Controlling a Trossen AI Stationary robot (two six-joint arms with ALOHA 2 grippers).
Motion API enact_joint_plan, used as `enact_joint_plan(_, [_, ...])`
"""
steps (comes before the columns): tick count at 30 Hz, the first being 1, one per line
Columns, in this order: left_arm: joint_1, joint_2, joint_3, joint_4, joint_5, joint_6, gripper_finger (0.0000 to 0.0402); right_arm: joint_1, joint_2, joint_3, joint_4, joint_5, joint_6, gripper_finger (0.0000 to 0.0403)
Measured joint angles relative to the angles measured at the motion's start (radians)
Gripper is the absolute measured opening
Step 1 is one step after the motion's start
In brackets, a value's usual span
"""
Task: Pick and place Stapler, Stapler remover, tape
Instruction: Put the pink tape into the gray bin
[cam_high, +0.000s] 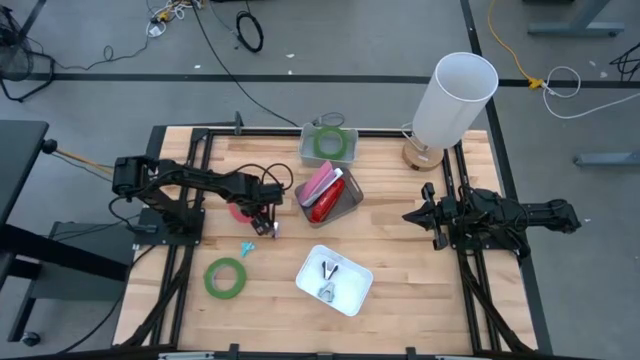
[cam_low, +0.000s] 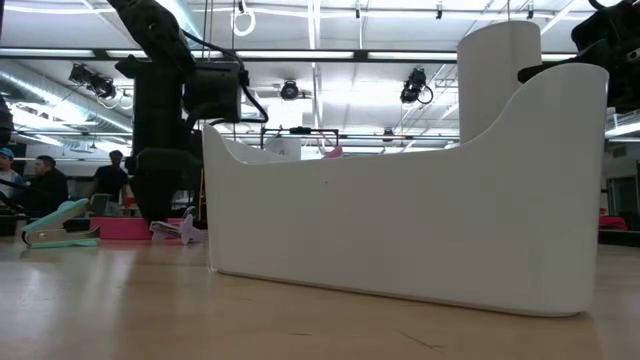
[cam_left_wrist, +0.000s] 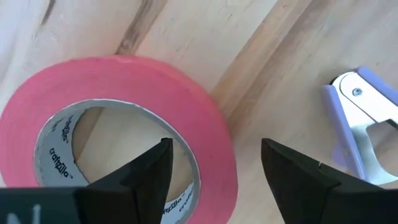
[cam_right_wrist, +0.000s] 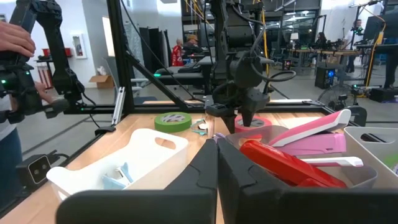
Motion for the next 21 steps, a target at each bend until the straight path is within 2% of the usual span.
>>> enact_joint_plan(11, [0.0, 0.0, 0.0, 0.019, 0.004, 0.001, 0.0183, 0.0, 0.0, 0.0, 0.0, 0.0, 0.0, 0.0002])
enact_joint_plan(21, [0.0, -0.001, 0.0, 0.02, 0.004, 0.006, 0.0158, 0.0, 0.0, 0.0, 0.0, 0.0, 0.0, 0.0002])
